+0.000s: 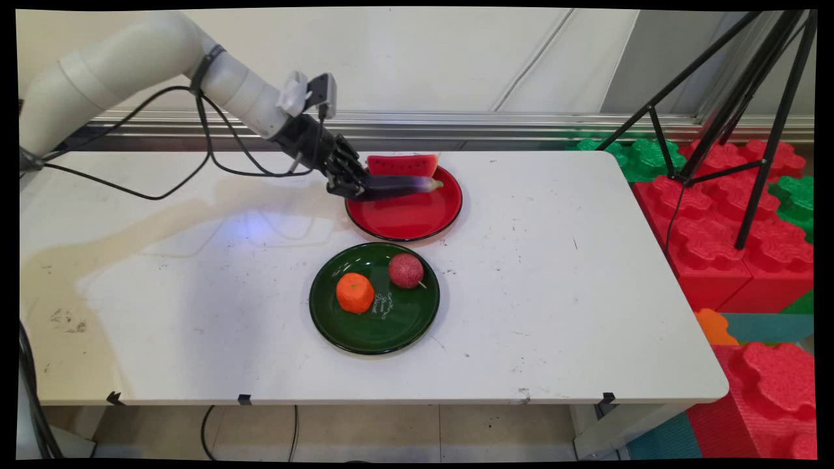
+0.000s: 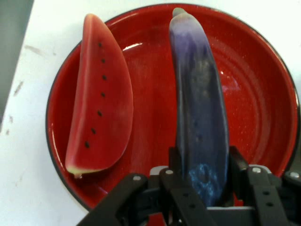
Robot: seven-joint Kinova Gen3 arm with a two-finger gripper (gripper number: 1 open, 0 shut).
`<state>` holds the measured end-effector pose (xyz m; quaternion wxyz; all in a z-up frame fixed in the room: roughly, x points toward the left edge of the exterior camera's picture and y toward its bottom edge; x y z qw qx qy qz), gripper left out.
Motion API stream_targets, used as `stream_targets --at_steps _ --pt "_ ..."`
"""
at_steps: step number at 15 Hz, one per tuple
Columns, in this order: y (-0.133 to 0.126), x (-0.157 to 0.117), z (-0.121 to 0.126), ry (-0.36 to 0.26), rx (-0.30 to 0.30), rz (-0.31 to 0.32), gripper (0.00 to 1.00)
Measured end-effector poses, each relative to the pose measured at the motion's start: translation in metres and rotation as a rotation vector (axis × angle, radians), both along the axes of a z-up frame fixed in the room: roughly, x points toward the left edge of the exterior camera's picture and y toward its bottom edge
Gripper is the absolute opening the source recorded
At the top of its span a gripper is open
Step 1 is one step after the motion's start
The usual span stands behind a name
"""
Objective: Place the picked object on the table
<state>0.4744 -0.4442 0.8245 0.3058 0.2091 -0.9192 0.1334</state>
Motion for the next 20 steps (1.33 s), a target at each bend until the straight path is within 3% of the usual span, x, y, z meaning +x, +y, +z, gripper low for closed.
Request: stream_targets --at_steps 10,20 --pt "0.046 0.032 0.038 0.040 0.018 0.064 0.00" --pt "0.093 0.070 0.047 0.044 0.098 0.159 0.00"
